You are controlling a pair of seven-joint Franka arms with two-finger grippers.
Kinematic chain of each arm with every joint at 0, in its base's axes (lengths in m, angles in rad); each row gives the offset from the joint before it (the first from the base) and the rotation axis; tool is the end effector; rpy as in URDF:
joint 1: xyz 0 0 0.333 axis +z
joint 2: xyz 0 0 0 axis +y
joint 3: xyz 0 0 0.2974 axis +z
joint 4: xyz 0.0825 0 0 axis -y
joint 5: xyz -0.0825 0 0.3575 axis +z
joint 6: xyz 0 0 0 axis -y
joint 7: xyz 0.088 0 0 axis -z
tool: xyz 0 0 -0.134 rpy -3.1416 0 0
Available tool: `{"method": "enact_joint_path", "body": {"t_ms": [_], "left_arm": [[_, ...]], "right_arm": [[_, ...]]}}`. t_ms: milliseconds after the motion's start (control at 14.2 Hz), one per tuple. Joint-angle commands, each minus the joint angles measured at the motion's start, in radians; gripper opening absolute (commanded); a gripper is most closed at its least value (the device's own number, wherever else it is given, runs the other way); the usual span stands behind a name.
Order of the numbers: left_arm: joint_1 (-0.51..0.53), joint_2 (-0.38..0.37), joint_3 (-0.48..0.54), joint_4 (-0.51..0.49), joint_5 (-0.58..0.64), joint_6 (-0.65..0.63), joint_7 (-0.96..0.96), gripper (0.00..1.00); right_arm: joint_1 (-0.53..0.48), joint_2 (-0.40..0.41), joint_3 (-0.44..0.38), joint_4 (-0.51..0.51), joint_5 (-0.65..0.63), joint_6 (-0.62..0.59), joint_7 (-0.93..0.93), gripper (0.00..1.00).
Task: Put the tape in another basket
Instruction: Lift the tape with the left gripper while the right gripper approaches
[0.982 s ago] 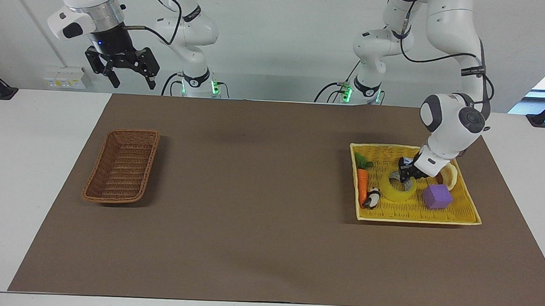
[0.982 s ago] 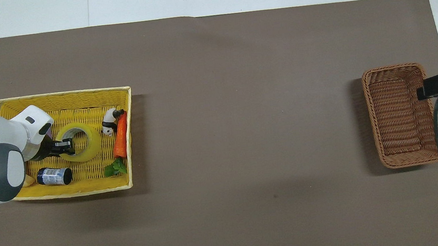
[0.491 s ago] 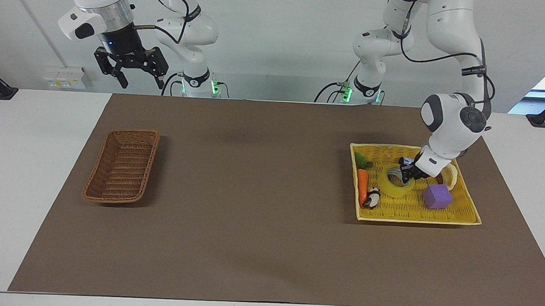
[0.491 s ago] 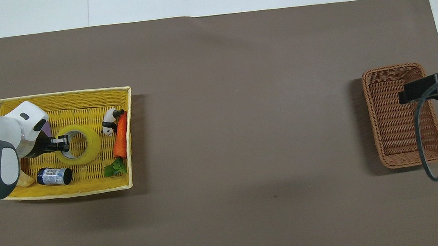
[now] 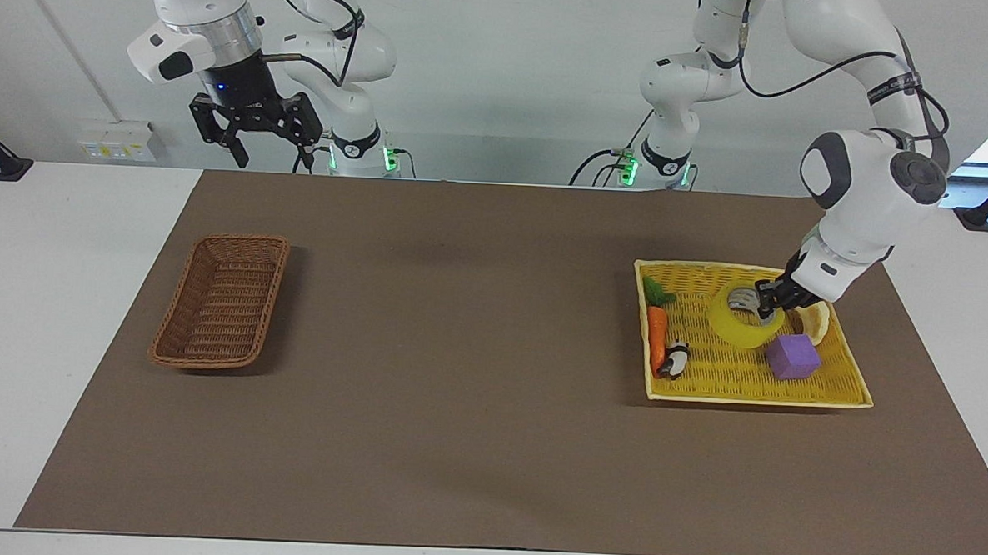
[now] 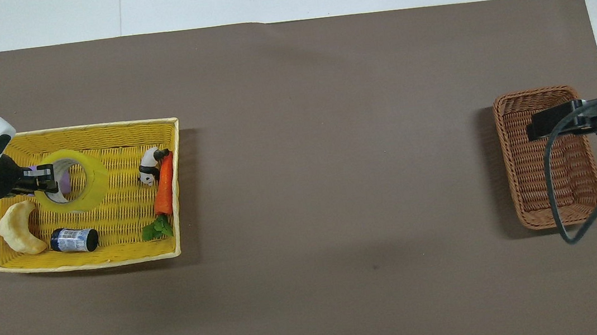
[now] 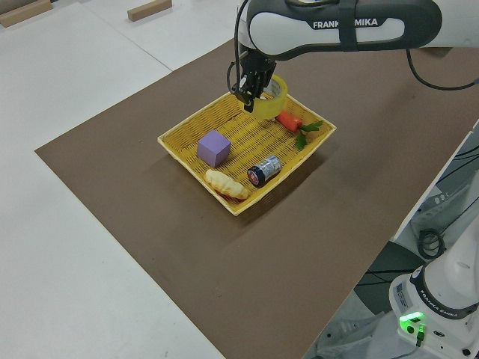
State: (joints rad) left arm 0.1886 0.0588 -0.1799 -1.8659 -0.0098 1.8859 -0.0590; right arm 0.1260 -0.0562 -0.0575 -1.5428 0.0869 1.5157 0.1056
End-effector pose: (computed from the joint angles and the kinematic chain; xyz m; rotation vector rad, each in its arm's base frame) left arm 0.5464 0.0051 0.4417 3.1202 0.1108 -0.0599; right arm 0.5049 0.0458 0.6160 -3.0490 0.0473 -0.0321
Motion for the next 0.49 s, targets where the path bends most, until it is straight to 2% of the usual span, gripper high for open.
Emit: {"method": "enact_joint_path", "body": {"t_ms": [0,421], "left_arm": [[-0.018,-0.004,0.000,0.075,-0.002,-0.114,-0.079,0.00],[-0.150,-0.007,-0.007,0.067,-0.004,-0.096,-0.306,0.00]], "right_arm": [[-0.002,-0.011,0.001,-0.057,0.100,0.049,0.016,1.00],[0.110,0.010,0.002,-0.095,0.117,0.144,0.042,1.00]]}}
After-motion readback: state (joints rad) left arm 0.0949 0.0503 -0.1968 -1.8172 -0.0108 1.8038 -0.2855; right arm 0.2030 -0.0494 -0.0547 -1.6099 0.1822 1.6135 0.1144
